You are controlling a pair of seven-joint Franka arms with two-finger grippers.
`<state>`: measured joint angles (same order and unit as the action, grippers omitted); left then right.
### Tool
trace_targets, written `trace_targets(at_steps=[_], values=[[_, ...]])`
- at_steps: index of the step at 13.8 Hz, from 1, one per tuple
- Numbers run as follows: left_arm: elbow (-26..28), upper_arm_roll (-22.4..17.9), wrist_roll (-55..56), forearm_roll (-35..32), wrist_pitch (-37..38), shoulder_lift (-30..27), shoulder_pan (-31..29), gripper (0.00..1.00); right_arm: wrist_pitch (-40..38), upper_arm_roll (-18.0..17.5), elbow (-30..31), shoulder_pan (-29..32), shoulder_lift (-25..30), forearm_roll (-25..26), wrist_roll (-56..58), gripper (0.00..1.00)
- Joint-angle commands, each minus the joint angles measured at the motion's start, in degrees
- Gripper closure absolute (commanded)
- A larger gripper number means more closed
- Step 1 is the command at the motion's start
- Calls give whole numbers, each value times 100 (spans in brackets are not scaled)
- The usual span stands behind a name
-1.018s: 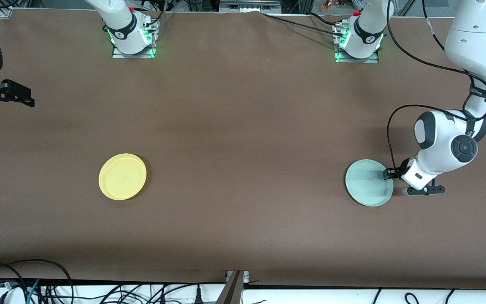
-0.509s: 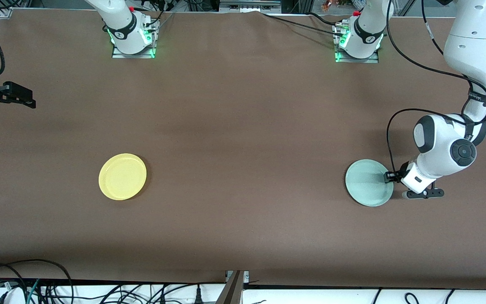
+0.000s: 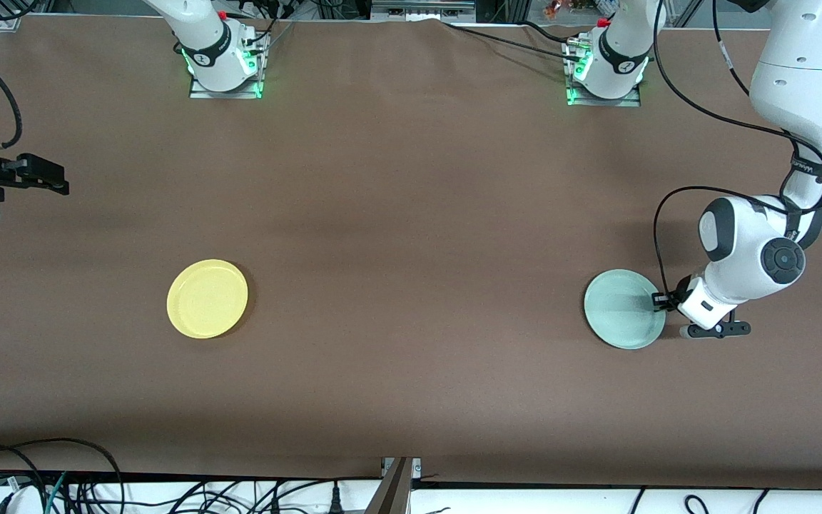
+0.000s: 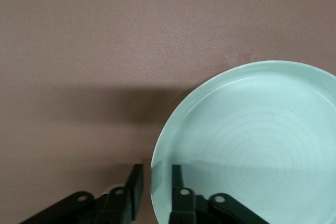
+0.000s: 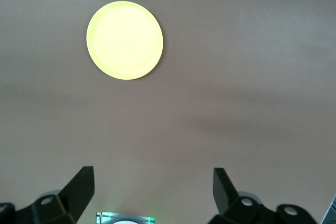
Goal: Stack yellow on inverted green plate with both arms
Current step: 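Reach the right gripper to the yellow plate rim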
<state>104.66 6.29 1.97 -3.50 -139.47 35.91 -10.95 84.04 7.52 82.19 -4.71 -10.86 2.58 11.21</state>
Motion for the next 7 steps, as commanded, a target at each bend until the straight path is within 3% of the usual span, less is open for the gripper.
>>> trace_targets(at_steps=[1, 7], values=[[-121, 30, -126, -143, 8, 101, -47, 97, -20, 4, -124, 75, -161, -47, -13, 0], [-121, 30, -302, -143, 25, 83, -56, 100, 242, -5, -98, 338, -609, -55, -48, 0]])
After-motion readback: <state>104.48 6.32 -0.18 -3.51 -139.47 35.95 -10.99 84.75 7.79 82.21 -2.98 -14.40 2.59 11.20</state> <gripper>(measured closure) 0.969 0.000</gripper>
